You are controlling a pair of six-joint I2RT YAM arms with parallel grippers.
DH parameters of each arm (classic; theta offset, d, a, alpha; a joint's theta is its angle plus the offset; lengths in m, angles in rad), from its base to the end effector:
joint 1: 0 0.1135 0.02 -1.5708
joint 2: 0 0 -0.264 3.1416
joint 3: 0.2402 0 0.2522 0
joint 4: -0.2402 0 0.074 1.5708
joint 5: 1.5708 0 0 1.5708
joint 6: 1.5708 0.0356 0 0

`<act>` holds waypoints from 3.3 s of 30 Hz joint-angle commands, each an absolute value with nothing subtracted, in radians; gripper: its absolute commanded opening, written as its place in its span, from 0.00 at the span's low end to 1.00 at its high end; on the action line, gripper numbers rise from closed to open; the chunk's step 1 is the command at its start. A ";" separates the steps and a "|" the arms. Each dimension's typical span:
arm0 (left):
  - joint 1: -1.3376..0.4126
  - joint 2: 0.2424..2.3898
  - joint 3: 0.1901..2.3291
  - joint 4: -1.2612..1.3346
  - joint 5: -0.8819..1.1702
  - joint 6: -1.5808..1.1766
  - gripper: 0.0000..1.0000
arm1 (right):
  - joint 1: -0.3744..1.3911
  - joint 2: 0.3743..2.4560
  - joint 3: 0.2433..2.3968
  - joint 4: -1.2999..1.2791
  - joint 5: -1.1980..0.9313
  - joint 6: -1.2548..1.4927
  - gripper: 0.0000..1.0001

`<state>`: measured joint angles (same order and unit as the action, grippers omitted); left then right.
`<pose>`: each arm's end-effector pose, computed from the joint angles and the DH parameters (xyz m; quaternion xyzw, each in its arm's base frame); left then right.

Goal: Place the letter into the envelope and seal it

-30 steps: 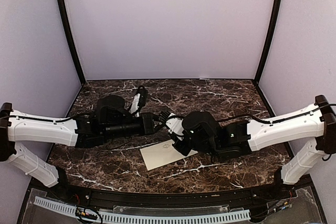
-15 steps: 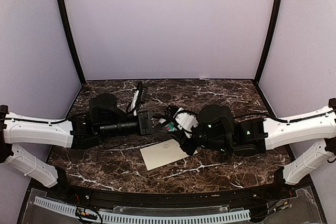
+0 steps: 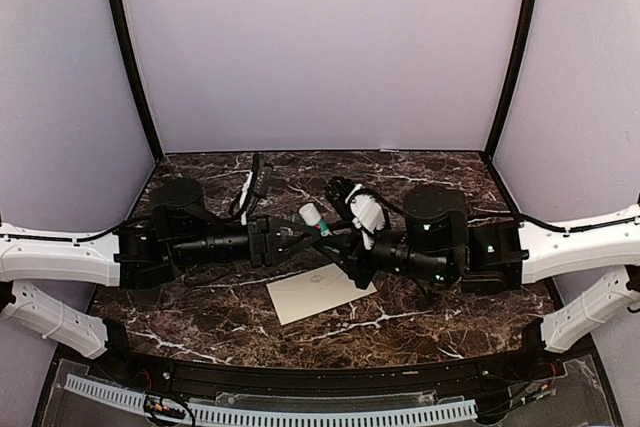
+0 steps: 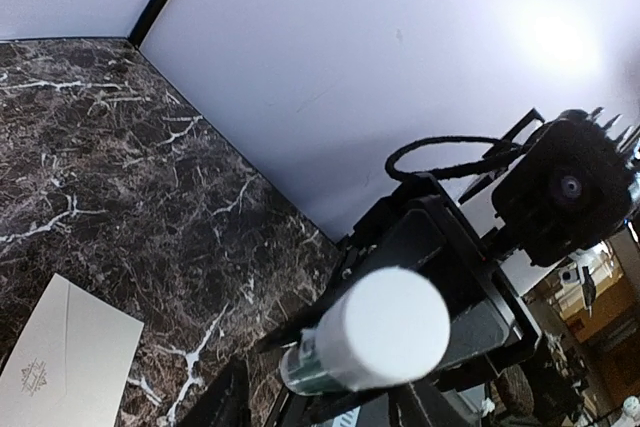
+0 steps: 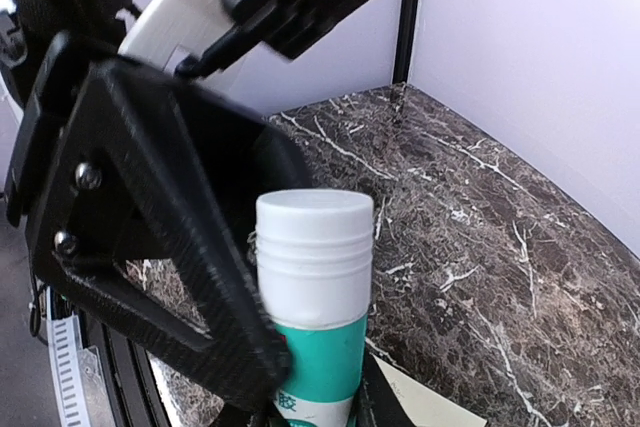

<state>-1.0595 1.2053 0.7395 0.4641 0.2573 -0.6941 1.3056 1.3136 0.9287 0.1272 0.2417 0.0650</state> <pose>0.1290 -0.2485 0.3035 0.2167 0.6737 -0.5967 0.3784 0.0888 0.2944 0.3048 -0.3972 0.6826 0.3096 0.5296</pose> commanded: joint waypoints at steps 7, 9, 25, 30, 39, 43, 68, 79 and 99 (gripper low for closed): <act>-1.071 0.984 0.586 0.322 0.104 -0.637 0.54 | 1.174 1.243 0.938 0.099 0.231 0.197 0.00; -1.071 0.939 0.560 0.293 0.060 -0.630 0.56 | 1.128 1.250 0.940 0.066 0.213 0.222 0.00; -1.071 0.808 0.507 0.012 -0.375 -0.579 0.59 | 0.841 1.600 1.123 -0.350 0.115 0.381 0.00; -1.071 0.805 0.508 -0.037 -0.416 -0.580 0.59 | 0.804 1.717 1.157 -0.423 0.157 0.395 0.00; -1.071 0.824 0.507 -0.027 -0.393 -0.579 0.59 | 0.766 1.829 1.166 -0.478 0.186 0.400 0.00; -1.071 0.841 0.508 -0.016 -0.379 -0.575 0.58 | 0.759 1.848 1.158 -0.476 0.163 0.388 0.07; -1.071 0.893 0.515 -0.002 -0.378 -0.566 0.58 | 0.755 1.869 1.151 -0.461 0.141 0.396 0.31; -1.071 0.908 0.515 0.026 -0.371 -0.561 0.57 | 0.754 1.724 1.188 -0.389 0.128 0.321 0.55; -1.071 0.868 0.507 0.024 -0.365 -0.556 0.57 | 0.487 1.195 0.590 0.562 0.527 -0.082 0.99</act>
<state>-1.0657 0.8951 0.5022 0.0101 -0.3748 -0.5732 0.5098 1.2526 0.7788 0.1486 0.4183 0.0971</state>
